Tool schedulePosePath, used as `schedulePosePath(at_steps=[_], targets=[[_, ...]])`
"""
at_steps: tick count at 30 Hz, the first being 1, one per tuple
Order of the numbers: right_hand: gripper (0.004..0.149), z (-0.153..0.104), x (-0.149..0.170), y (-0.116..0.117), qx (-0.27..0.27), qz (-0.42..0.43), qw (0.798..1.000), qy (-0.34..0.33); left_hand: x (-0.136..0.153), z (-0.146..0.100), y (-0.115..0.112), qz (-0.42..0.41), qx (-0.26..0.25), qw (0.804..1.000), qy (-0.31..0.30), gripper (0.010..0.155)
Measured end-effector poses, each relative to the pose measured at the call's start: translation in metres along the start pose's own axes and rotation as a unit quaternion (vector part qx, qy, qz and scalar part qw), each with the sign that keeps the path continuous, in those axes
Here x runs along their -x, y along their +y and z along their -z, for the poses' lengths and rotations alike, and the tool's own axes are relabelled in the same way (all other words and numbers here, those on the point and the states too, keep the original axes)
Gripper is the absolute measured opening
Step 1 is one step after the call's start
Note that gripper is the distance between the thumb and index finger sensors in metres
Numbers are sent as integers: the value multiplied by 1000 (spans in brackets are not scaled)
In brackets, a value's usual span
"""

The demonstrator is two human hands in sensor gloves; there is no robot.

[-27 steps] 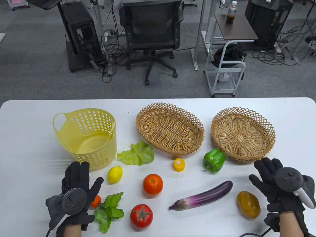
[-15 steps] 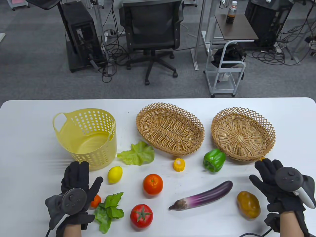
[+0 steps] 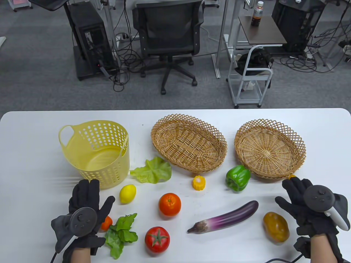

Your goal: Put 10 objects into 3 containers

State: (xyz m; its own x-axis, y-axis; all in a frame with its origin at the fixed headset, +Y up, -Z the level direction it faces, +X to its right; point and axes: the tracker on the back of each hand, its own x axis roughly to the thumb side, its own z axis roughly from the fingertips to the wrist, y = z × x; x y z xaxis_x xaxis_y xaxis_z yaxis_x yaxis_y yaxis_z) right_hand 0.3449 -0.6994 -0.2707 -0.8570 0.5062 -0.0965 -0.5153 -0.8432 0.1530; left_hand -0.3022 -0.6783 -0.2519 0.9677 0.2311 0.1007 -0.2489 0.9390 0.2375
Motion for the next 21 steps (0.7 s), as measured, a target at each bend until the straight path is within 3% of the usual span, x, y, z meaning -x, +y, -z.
schedulePosePath(at_steps=[5,8,12,14,16,21], targets=[[79,2,-9,-1,-5,-5,1000,-19,2,1,1,5,0,1000,2,78],[80,6,-11,-6,-17,-5,1000,2,4,0,2,-11,-3,1000,5,78],[81,7,-8,-25,-29,20,998,54,9,2,-2,-42,4,999,5,78],[81,7,-3,-39,-11,60,996,64,9,3,-5,-41,-10,999,-7,77],[81,8,4,-53,12,70,992,103,9,4,-9,-36,-19,999,-9,76],[88,8,39,-65,-26,33,959,279,8,5,-12,-36,-3,999,-9,76]])
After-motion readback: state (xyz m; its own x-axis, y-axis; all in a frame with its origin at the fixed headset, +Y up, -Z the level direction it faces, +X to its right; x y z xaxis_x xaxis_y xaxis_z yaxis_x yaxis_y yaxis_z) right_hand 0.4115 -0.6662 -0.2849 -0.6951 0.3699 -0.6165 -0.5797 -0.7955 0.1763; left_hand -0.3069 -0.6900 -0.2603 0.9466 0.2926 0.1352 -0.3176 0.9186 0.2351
